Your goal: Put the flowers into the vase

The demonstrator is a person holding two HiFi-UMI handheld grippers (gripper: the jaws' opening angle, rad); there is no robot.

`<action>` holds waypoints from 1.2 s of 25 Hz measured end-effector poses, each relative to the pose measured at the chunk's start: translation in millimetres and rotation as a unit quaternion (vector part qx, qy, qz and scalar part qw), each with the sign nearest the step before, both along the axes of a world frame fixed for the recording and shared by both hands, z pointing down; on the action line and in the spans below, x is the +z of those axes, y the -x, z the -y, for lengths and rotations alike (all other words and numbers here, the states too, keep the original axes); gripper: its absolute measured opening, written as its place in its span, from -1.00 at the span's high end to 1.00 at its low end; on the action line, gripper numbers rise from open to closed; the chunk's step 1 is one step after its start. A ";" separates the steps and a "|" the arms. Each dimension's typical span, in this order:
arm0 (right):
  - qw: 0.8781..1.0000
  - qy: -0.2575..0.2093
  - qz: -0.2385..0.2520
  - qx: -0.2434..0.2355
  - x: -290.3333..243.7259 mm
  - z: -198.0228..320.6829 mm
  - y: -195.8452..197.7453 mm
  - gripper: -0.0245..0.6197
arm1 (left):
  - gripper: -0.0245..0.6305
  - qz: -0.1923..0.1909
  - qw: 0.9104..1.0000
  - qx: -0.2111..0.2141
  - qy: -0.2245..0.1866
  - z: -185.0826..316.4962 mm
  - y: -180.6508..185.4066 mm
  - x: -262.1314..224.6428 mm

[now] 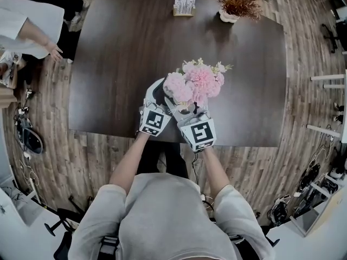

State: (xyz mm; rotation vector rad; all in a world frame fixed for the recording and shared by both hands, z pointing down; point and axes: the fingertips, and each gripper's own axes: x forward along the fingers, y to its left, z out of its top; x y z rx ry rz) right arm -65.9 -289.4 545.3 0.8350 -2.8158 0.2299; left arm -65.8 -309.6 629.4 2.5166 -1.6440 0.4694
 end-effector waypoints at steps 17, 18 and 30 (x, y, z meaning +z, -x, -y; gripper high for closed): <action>0.991 0.127 0.034 -0.002 64.9 -1.7 -10.2 -0.29 | -0.14 -0.004 1.000 -0.007 -0.009 -0.3 2.8 0.0; 0.992 0.124 0.032 -0.004 64.2 -1.5 -9.4 -0.29 | -0.14 -0.002 1.000 -0.007 -0.009 -0.1 2.9 0.3; 0.994 0.111 0.015 -0.015 64.4 -3.1 -14.8 -0.29 | -0.23 0.013 1.000 0.002 -0.002 -14.9 -6.5 8.5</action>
